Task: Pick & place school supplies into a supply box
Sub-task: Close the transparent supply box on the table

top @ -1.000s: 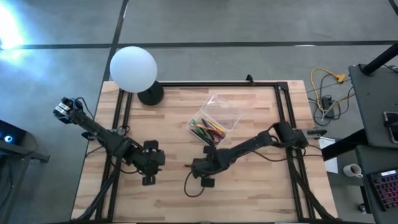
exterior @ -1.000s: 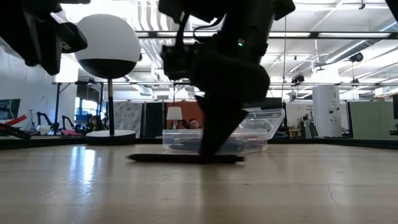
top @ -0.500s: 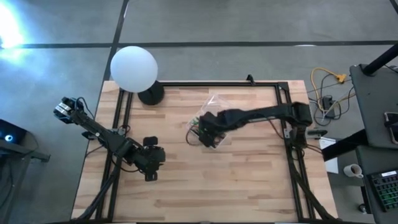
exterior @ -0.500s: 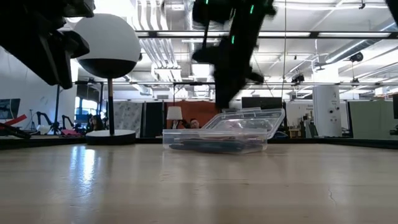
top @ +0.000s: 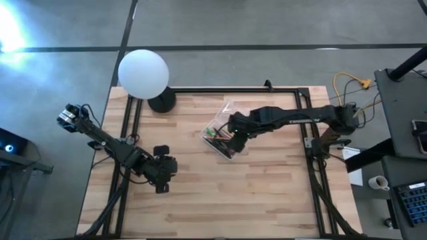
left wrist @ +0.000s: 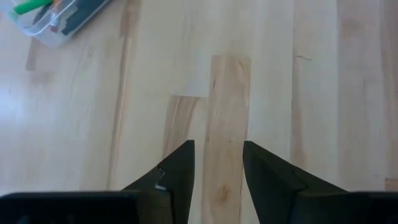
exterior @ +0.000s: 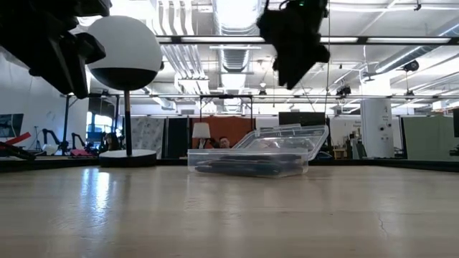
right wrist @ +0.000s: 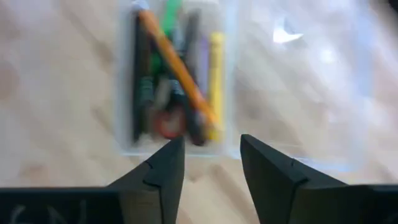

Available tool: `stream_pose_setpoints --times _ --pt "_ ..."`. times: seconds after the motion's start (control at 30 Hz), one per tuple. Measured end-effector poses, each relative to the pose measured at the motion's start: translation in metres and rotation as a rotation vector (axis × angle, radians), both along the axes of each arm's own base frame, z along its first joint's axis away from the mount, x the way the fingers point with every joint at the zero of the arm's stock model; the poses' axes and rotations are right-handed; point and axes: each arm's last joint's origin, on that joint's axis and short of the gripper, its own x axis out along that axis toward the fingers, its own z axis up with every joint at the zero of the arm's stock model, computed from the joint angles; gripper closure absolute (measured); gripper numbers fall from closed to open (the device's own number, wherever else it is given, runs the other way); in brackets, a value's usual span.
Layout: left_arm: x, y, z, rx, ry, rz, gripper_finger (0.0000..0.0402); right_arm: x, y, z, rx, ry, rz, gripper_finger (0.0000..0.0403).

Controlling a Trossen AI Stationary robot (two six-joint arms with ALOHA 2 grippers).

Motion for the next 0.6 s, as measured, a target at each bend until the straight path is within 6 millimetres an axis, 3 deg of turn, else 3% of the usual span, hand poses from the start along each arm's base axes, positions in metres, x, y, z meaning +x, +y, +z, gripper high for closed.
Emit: stream_pose_setpoints --times 0.1,0.13,0.2,0.27,0.37,0.43,0.6 --pt "0.0 0.001 0.0 -0.001 0.004 0.01 0.0282 -0.029 0.005 0.023 -0.209 -0.013 -0.111 0.0249" --pt "0.001 0.002 0.0 -0.013 0.001 0.036 0.0282 -0.047 0.005 0.032 -0.324 -0.036 -0.235 0.0248" --pt "0.005 0.007 -0.003 -0.062 -0.017 0.128 0.0282 -0.081 0.001 0.031 -0.447 -0.07 -0.488 0.025" --pt "0.012 0.014 -0.011 -0.108 -0.048 0.217 0.0282 -0.095 -0.013 0.02 -0.36 -0.103 -0.637 0.0254" --pt "0.031 0.023 -0.024 -0.235 -0.155 0.244 0.0282 -0.108 -0.04 -0.002 -0.247 -0.1 -0.727 0.0259" --pt "0.043 0.03 -0.033 -0.314 -0.215 0.249 0.0282 -0.119 -0.065 0.002 -0.168 -0.209 -0.796 0.0259" --pt "0.063 0.052 -0.06 -0.392 -0.238 0.494 0.0282 -0.139 -0.126 -0.028 0.015 -0.308 -0.948 0.0264"
